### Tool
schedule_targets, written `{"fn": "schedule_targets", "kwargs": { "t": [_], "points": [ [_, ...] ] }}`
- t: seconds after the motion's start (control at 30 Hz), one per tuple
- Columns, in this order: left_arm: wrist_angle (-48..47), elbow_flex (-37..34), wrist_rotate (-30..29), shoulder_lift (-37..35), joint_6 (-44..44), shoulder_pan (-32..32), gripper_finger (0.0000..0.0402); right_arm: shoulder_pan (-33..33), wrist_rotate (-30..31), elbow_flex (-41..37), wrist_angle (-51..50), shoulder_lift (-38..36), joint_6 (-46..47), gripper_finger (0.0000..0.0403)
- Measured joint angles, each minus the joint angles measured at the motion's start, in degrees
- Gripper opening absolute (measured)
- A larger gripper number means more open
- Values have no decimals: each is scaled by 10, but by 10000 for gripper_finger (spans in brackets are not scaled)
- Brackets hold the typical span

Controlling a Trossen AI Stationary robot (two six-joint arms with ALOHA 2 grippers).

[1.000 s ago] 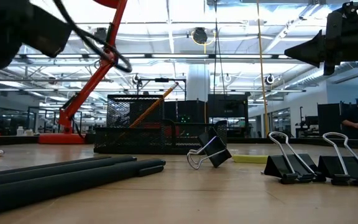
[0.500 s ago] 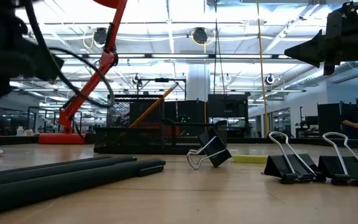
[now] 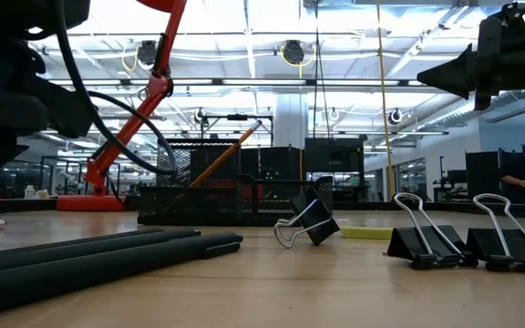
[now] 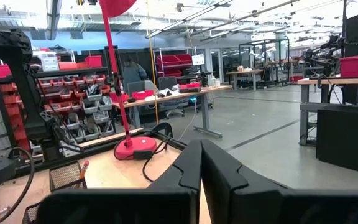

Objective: Pick and place office supplies into organizer
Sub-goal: Put the pencil into the top left section of the desk organizer

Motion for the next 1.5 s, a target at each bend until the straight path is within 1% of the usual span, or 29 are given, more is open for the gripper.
{"fn": "schedule_targets", "kwargs": {
  "t": [0.13, 0.27, 0.4, 0.5, 0.63, 0.73, 0.87, 0.97, 1.1, 1.23, 1.33, 1.5],
  "points": [
    [5, 0, -11, 0, 15, 6, 10, 0, 0, 0, 0, 0, 0, 4],
    [19, 0, -25, 1, 48, 10, 3, 0, 0, 0, 0, 0, 0, 4],
    [40, 0, -46, 2, 68, 14, 10, 0, 0, 0, 0, 0, 0, 4],
    [57, 0, -67, 2, 90, 15, 5, 0, 0, 0, 0, 0, 0, 4],
    [94, -1, -96, 3, 124, 18, 6, 0, 0, 0, 0, 0, 0, 4],
    [140, -1, -116, 5, 148, 23, 9, 0, 0, 0, 0, 0, 0, 4],
    [193, -1, -113, 16, 184, 33, 3, 0, 0, 0, 0, 0, 0, 4],
    [209, 1, -98, 30, 186, 40, 8, 0, 0, 0, 0, 0, 0, 4],
    [200, 1, -93, 31, 182, 40, 4, 0, 0, 0, 0, 0, 0, 4],
    [189, 2, -88, 15, 170, 39, 5, 0, 0, 0, 0, 0, 0, 4],
    [128, 31, -80, 6, 158, 37, 3, 0, 0, 0, 1, 0, 0, 4],
    [25, 111, -73, 2, 144, 29, 8, 0, 0, 0, 2, 1, 0, 4]
  ]
}}
